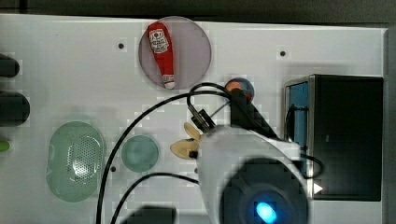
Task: Pick banana from table and place on oven.
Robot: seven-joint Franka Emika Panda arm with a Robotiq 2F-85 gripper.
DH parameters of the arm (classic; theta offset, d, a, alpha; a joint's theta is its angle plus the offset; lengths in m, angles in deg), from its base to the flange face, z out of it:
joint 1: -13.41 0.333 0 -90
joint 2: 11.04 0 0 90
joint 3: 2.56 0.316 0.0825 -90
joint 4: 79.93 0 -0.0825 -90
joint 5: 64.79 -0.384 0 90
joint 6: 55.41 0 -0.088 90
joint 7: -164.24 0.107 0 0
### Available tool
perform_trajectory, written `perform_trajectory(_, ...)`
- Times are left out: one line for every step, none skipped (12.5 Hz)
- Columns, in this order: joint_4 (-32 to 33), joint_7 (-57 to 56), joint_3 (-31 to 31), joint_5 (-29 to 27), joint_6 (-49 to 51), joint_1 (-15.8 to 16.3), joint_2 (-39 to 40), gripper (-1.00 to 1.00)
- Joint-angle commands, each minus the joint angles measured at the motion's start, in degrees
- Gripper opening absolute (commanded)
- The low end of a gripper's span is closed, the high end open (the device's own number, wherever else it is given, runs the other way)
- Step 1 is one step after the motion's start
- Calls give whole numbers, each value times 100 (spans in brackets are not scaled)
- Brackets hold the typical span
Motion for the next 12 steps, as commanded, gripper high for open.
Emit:
perform_trajectory(-234, -92, -404, 32, 163, -152, 378, -64)
perform_trajectory(-299, -228, -590, 44, 163, -183, 397, -64)
perform_trajectory(-328, -393, -793, 92, 160, -218, 429, -64)
perform_trajectory(-344, -655, -1008, 185, 144, -234, 484, -64)
perform_trajectory(-374, -1047, -1221, 291, 75, -241, 567, -64)
perform_trajectory(-403, -1472, -1425, 389, -27, -248, 682, -64)
perform_trajectory(-440, -1884, -1635, 502, -138, -256, 833, -64)
perform_trajectory(-504, -2254, -1837, 536, -303, -258, 1020, -64)
perform_trajectory(-592, -2651, -2023, 537, -466, -264, 1237, -64)
perform_trajectory(-681, -3020, -2212, 545, -596, -276, 1472, -64)
perform_trajectory(-781, -3364, -2413, 552, -692, -290, 1717, -64)
perform_trajectory(-898, -3743, -2606, 552, -769, -293, 1976, -64)
